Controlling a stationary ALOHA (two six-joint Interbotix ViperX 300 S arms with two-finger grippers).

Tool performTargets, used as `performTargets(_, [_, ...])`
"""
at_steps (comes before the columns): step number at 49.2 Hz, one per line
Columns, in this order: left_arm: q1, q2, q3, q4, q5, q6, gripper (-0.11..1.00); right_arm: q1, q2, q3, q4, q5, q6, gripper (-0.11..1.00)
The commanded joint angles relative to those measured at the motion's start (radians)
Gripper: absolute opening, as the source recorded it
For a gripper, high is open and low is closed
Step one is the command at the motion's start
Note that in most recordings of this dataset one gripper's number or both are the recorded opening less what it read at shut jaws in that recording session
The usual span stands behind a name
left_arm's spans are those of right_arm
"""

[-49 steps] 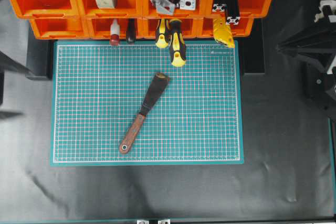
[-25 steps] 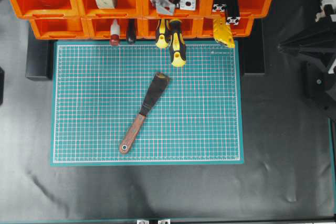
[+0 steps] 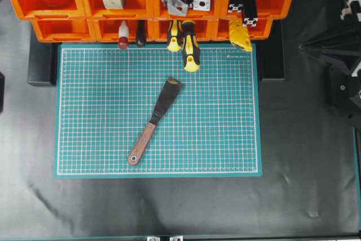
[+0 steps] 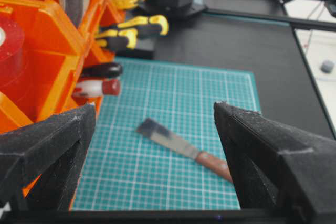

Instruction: Pick scraper from container rack with left arm.

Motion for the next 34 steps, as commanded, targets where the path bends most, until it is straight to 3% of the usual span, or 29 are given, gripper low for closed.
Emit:
performTargets(1, [0.003, 0.003, -0.014, 0.006, -0.002, -0.005, 0.88, 0.005, 0.006, -0.026, -0.011, -0.014, -0.008, -0.01])
performTargets(34, [0.005, 0.005, -0.011, 0.005, 0.008, -0.003, 0.88, 0.025, 0.005, -0.018, -0.021, 0.035, -0.071, -0.01])
